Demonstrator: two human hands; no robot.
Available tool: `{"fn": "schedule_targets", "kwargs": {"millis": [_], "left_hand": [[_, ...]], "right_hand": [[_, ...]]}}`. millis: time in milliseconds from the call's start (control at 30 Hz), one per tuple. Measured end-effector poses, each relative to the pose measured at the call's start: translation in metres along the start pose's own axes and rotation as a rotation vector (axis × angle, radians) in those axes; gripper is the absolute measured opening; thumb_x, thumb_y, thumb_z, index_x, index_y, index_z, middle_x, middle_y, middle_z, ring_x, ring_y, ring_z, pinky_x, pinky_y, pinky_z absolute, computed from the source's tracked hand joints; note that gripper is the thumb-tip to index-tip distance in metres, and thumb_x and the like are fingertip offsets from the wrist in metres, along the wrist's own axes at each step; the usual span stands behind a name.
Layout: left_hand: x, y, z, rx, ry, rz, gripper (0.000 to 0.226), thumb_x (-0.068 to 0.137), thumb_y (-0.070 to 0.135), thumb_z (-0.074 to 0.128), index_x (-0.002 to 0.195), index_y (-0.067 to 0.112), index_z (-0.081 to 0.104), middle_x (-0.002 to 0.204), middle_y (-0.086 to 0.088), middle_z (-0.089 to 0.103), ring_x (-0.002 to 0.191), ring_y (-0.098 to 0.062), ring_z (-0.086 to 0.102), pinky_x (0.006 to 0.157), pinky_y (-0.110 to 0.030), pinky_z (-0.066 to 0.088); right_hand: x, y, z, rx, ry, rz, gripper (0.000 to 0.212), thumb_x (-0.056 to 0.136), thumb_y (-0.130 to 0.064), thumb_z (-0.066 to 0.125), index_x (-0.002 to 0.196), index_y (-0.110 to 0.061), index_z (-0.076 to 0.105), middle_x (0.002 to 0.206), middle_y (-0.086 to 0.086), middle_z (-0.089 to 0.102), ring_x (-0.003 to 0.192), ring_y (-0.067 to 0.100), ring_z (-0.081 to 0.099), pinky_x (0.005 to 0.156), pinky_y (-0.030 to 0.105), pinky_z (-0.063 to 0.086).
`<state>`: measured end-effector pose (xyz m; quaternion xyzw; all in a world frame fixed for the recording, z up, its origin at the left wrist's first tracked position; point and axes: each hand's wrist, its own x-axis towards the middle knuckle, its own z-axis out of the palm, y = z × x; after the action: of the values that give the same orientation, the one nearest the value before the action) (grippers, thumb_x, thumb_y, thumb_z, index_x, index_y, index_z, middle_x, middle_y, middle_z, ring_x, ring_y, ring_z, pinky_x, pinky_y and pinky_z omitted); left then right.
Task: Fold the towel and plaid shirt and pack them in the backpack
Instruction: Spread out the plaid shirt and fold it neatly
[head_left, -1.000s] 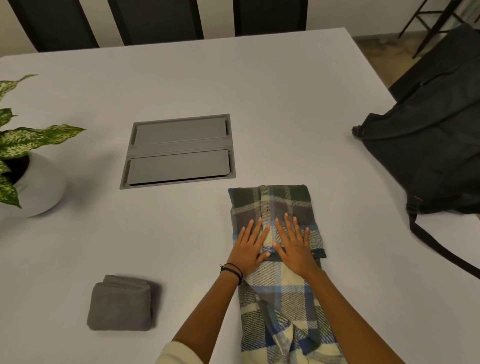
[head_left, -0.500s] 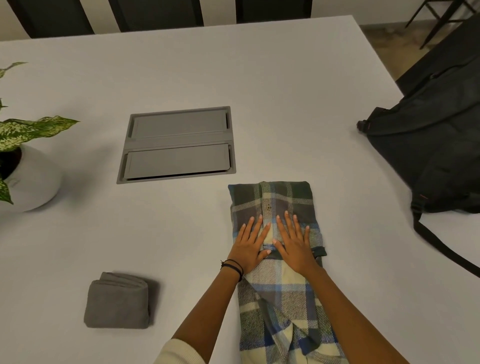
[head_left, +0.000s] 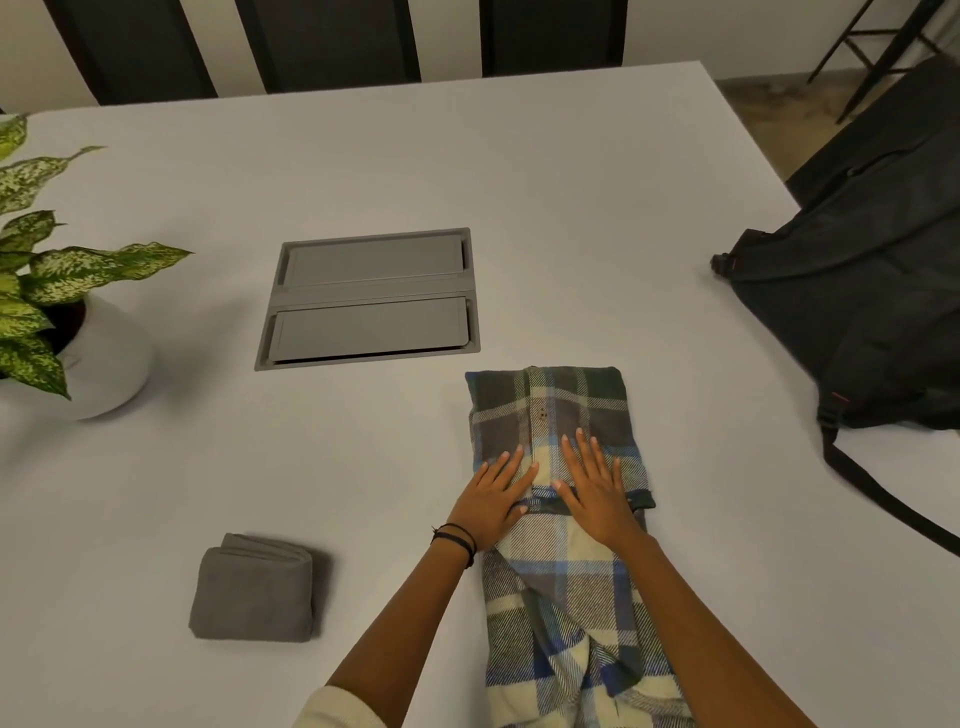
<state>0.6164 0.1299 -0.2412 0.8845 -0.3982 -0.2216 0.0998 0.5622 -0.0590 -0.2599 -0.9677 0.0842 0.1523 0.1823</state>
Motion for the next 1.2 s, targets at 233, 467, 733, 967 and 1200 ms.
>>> {"fn": "schedule_targets", "kwargs": {"millis": [233,467,733,967,1200], "left_hand": [[-0.047,0.005,0.008,-0.051,-0.014,-0.035,0.056,0.098,0.042,0.011,0.148,0.017,0.007,0.157,-0.007,0.000,0.145,-0.024,0.004,0.117,-0.028,0.004],[-0.082,0.018,0.007,-0.076,0.051,0.072,0.066,0.094,-0.004,0.033,0.148,0.017,0.003,0.157,-0.003,0.000,0.145,-0.020,0.002,0.111,-0.020,0.000],[-0.133,0.022,0.034,-0.052,-0.096,0.252,0.100,0.081,-0.012,0.041,0.136,0.048,-0.017,0.148,0.008,-0.018,0.136,-0.010,-0.019,0.118,-0.029,0.006],[-0.158,0.024,0.062,0.049,-0.078,0.373,0.097,0.088,0.026,0.058,0.130,0.061,-0.022,0.153,-0.001,-0.009,0.141,-0.020,-0.013,0.112,-0.037,-0.007],[-0.162,0.041,0.057,-0.107,-0.176,0.321,0.075,0.075,0.072,0.027,0.133,0.030,0.049,0.154,0.003,0.007,0.141,-0.013,0.004,0.116,-0.032,0.011]], "right_hand": [[-0.043,0.002,-0.016,0.667,0.201,0.035,0.041,0.094,-0.002,0.045,0.135,-0.007,0.043,0.147,0.009,0.035,0.138,0.025,0.030,0.108,0.032,0.031],[-0.115,0.024,-0.009,0.679,0.649,0.275,0.043,0.082,0.022,0.037,0.111,0.000,0.060,0.119,0.018,0.055,0.109,0.027,0.053,0.088,0.010,0.040],[-0.184,0.058,0.024,0.785,0.371,0.426,0.024,0.095,-0.005,0.043,0.115,-0.006,0.057,0.095,0.010,0.064,0.091,0.032,0.063,0.080,0.042,0.054],[-0.214,0.054,0.027,0.780,0.170,0.438,0.026,0.098,-0.009,0.039,0.118,-0.004,0.055,0.110,0.013,0.061,0.101,0.028,0.059,0.080,0.029,0.049],[-0.224,0.041,0.011,0.858,-0.055,0.469,0.024,0.093,-0.012,0.052,0.116,-0.010,0.050,0.110,0.009,0.059,0.094,0.018,0.056,0.075,0.023,0.048]]}}
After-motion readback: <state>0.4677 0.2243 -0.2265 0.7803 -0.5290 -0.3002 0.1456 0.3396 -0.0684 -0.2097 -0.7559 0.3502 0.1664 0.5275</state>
